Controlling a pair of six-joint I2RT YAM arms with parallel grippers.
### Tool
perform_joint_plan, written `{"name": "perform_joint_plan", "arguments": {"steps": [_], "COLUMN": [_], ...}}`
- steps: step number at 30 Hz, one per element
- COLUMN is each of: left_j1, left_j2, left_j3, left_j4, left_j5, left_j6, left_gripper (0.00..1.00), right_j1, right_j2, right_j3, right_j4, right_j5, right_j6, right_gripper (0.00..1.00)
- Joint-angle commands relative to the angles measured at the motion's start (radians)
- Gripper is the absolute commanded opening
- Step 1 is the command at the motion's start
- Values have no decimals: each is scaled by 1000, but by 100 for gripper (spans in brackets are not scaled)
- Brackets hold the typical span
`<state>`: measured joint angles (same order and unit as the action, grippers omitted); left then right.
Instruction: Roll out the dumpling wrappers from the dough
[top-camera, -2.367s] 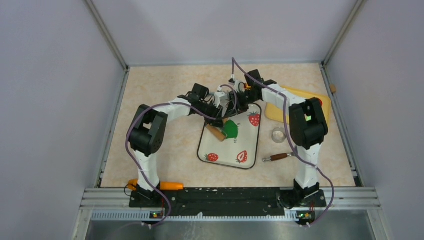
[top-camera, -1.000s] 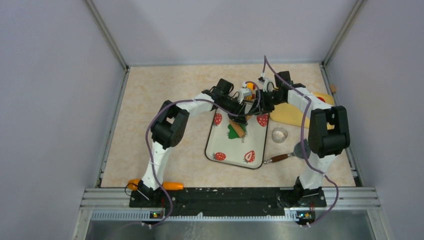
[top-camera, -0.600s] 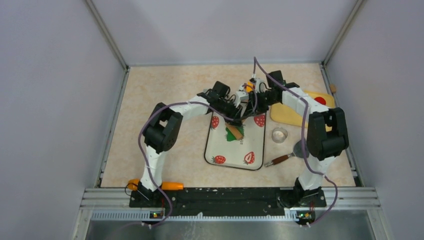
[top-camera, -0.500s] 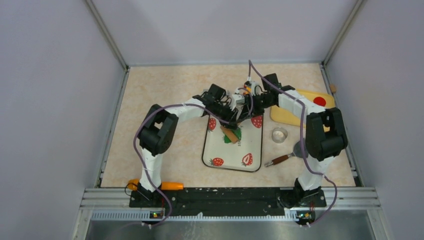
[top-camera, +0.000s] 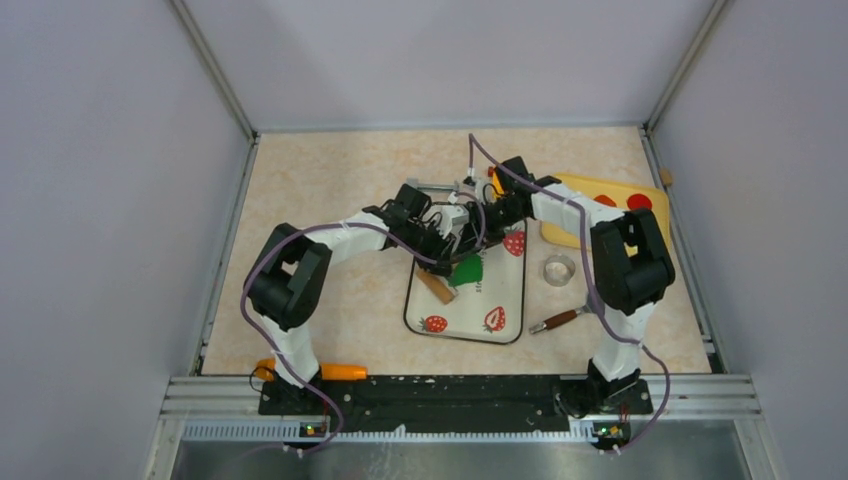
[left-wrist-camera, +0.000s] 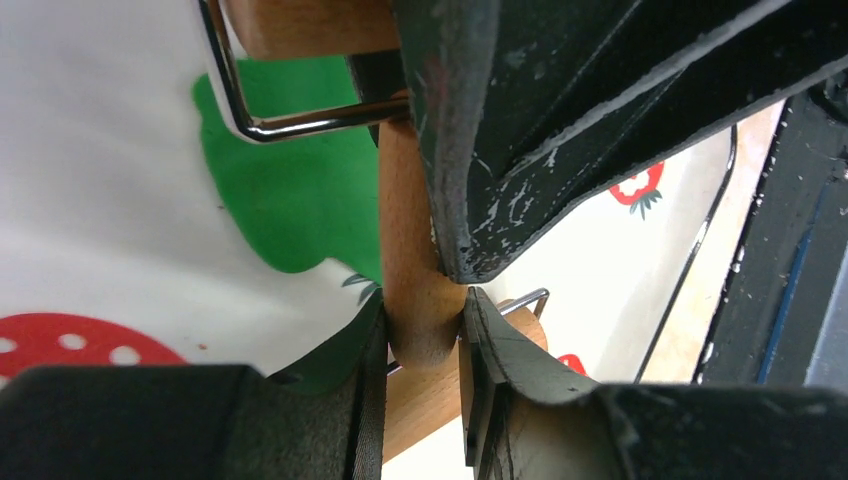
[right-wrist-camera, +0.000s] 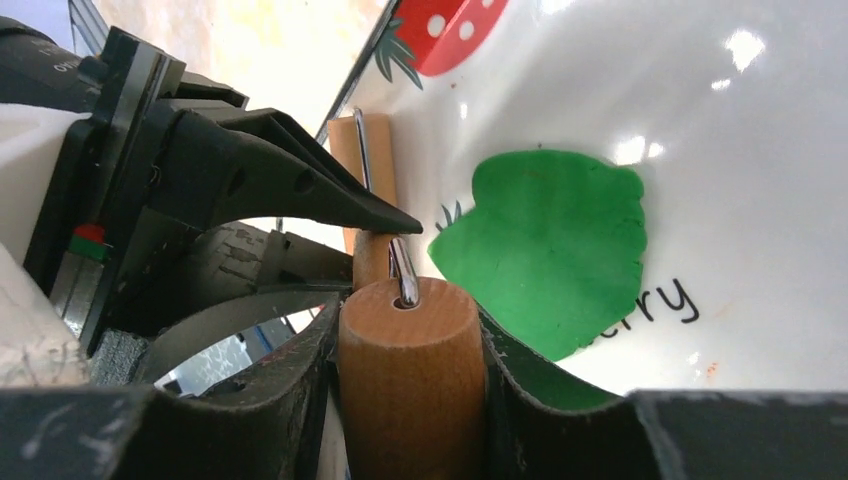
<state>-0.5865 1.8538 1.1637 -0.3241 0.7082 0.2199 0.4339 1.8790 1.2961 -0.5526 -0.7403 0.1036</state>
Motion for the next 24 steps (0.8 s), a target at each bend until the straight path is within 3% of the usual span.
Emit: {"name": "perform_joint_plan", "arguments": {"steps": [1, 7, 14, 18, 24], "left_j1": [-7, -31, -31, -31, -29], "left_j2": [-118, -11, 157, 217, 182], "left_j3": [66, 258, 377, 368, 216], "left_j4": [-33, -21, 30, 24, -3], "left_j5": [-28, 0, 17, 18, 11], "left_j6": [37, -24, -87, -70, -23], "left_gripper": [0, 0, 0, 0, 0], "right_j1": [20, -31, -105, -106, -75], "right_j2": [-4, -85, -57, -26, 32], "right_j3": [98, 139, 114, 73, -5], "right_j4": [-117, -192, -203, -182, -150], "right_j5": [188, 212, 263, 288, 302], "right_j6": [-125, -223, -280, -301, -286], "right_gripper": [0, 0, 0, 0, 0]}}
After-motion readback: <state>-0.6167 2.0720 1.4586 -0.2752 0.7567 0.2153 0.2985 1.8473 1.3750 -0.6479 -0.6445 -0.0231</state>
